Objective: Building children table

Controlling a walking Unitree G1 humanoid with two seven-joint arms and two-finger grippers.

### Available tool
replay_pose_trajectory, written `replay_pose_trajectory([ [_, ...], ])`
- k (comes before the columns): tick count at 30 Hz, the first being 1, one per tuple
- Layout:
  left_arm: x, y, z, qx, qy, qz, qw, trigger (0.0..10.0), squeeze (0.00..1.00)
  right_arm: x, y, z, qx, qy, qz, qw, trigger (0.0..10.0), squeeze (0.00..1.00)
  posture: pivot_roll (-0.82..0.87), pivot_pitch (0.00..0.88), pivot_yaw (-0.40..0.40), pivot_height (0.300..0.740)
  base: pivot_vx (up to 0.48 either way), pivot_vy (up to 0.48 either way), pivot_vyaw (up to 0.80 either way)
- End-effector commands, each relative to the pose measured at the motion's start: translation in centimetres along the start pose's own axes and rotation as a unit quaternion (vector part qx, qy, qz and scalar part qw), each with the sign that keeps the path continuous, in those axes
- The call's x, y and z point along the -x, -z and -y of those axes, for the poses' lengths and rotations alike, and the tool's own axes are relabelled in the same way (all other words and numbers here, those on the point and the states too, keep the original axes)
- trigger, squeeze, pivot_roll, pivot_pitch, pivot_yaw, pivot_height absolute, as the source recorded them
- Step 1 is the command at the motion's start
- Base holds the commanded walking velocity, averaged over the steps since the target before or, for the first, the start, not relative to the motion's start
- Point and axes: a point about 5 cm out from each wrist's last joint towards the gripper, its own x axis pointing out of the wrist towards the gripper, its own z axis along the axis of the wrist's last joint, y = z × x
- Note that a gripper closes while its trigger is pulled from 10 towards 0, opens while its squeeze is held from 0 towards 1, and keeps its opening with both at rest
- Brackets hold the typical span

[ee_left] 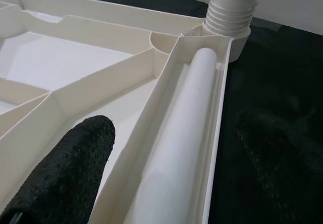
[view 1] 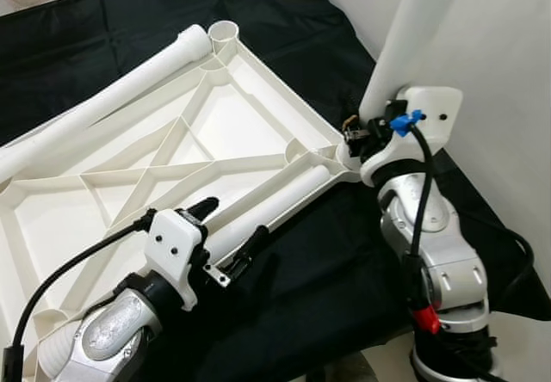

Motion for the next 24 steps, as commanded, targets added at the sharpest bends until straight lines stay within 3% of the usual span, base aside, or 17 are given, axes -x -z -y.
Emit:
replay_pose_trajectory([
  [1, 0.3, 0.6, 0.1, -0.006, 0.004, -0.016, 1.0, 10.0, 0.0, 0.4, 3.1, -0.5, 0.004, -0.002, -0.087, 0.996, 10.0, 0.0, 0.01, 0.314, 0.02, 0.74, 0.0, 0.0, 0.0],
  [6, 0.3, 0.4, -0.2, -0.008, 0.002, -0.013, 1.0, 10.0, 0.0, 0.3, 3.0, -0.3, 0.005, 0.003, -0.085, 0.996, 10.0, 0.0, 0.01, 0.31, 0.021, 0.74, 0.0, 0.0, 0.0],
  [12, -1.1, -2.1, -2.6, -0.008, -0.011, 0.038, 0.999, 10.0, 0.0, 0.1, 2.9, -0.5, 0.001, 0.004, -0.082, 0.997, 10.0, 0.0, 0.01, 0.291, 0.023, 0.74, 0.0, 0.0, 0.0],
  [13, -2.0, -3.8, -3.6, 0.003, -0.001, 0.071, 0.997, 10.0, 0.0, 0.1, 2.9, -0.6, 0.0, 0.003, -0.081, 0.997, 10.0, 0.0, 0.01, 0.287, 0.025, 0.74, 0.0, 0.0, 0.0],
  [14, -3.0, -5.9, -4.4, 0.018, 0.026, 0.112, 0.993, 10.0, 0.0, 0.1, 2.8, -0.7, -0.001, 0.003, -0.081, 0.997, 10.0, 0.0, 0.01, 0.285, 0.025, 0.74, 0.0, 0.0, 0.0],
  [15, -3.0, -5.9, -4.4, 0.018, 0.026, 0.112, 0.993, 10.0, 0.0, 0.1, 2.8, -0.7, -0.001, 0.003, -0.081, 0.997, 10.0, 0.0, 0.01, 0.285, 0.025, 0.74, 0.0, 0.0, 0.0],
  [16, -3.8, -7.8, -4.8, 0.028, 0.058, 0.146, 0.987, 10.0, 0.0, 0.0, 2.8, -0.8, -0.002, 0.002, -0.08, 0.997, 10.0, 0.0, 0.01, 0.283, 0.025, 0.74, 0.0, 0.0, 0.0],
  [18, -3.8, -7.8, -4.8, 0.028, 0.058, 0.146, 0.987, 10.0, 0.0, 0.0, 2.8, -0.8, -0.002, 0.002, -0.08, 0.997, 10.0, 0.0, 0.01, 0.283, 0.025, 0.74, 0.0, 0.0, 0.0],
  [20, -5.3, -10.9, -4.6, 0.043, 0.149, 0.2, 0.967, 10.0, 0.0, -0.1, 2.7, -0.8, -0.004, 0.003, -0.078, 0.997, 10.0, 0.0, 0.01, 0.276, 0.024, 0.74, 0.0, 0.0, 0.0],
  [21, -5.3, -10.9, -4.6, 0.043, 0.149, 0.2, 0.967, 10.0, 0.0, -0.1, 2.7, -0.8, -0.004, 0.003, -0.078, 0.997, 10.0, 0.0, 0.01, 0.276, 0.024, 0.74, 0.0, 0.0, 0.0],
  [23, -6.7, -12.8, -3.9, 0.054, 0.231, 0.226, 0.945, 10.0, 0.0, -0.2, 2.6, -1.0, -0.006, 0.002, -0.076, 0.997, 10.0, 0.0, 0.01, 0.268, 0.026, 0.74, 0.0, 0.0, 0.0],
  [24, -6.7, -12.8, -3.9, 0.054, 0.231, 0.226, 0.945, 10.0, 0.0, -0.2, 2.6, -1.0, -0.006, 0.002, -0.076, 0.997, 10.0, 0.0, 0.01, 0.268, 0.026, 0.74, 0.0, 0.0, 0.0],
])
